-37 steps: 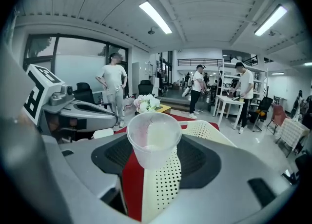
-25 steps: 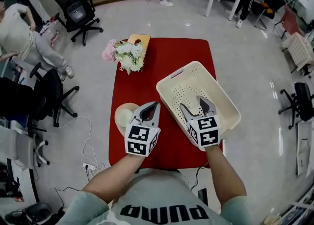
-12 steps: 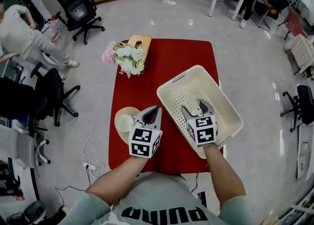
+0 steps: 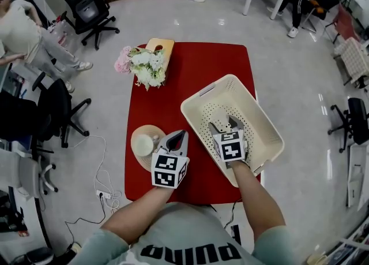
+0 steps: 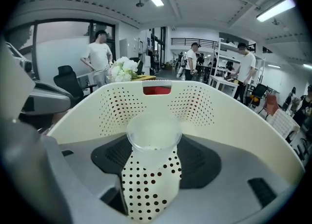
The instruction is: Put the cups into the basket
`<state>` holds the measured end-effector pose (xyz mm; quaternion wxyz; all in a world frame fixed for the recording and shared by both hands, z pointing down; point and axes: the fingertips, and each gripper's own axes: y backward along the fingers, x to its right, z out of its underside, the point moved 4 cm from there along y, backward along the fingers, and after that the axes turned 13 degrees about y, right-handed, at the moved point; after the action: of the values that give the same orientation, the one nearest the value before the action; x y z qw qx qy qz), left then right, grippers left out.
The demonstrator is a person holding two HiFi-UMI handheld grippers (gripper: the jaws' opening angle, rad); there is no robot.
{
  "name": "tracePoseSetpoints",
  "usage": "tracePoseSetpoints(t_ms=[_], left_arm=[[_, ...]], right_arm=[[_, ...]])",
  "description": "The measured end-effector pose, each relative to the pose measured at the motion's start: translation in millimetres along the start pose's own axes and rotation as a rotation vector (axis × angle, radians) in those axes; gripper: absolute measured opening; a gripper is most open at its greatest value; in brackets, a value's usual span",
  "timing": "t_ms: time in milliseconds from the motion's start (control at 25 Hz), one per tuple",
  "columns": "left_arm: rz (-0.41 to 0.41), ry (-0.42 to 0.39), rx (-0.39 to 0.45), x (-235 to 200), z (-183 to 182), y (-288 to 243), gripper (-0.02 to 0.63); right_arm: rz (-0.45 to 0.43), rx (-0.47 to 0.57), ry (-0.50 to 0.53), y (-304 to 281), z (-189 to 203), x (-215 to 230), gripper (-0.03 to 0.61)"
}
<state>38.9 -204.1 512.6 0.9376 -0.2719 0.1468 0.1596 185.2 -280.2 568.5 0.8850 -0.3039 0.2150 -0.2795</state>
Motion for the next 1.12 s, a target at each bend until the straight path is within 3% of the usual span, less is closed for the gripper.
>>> tracePoseSetpoints(t_ms=[320,1120], left_arm=[[-0.006,0.013,-0.029,-3,12,-2,0.003],[0.016,0.024,-0.055,-4,15,-2,0.003]], right_arm=[[0.023,-0.044,0.013,-21,16,1,0.299],[-0.029,-0.086,-0.011,-16,30,-4,0.319]])
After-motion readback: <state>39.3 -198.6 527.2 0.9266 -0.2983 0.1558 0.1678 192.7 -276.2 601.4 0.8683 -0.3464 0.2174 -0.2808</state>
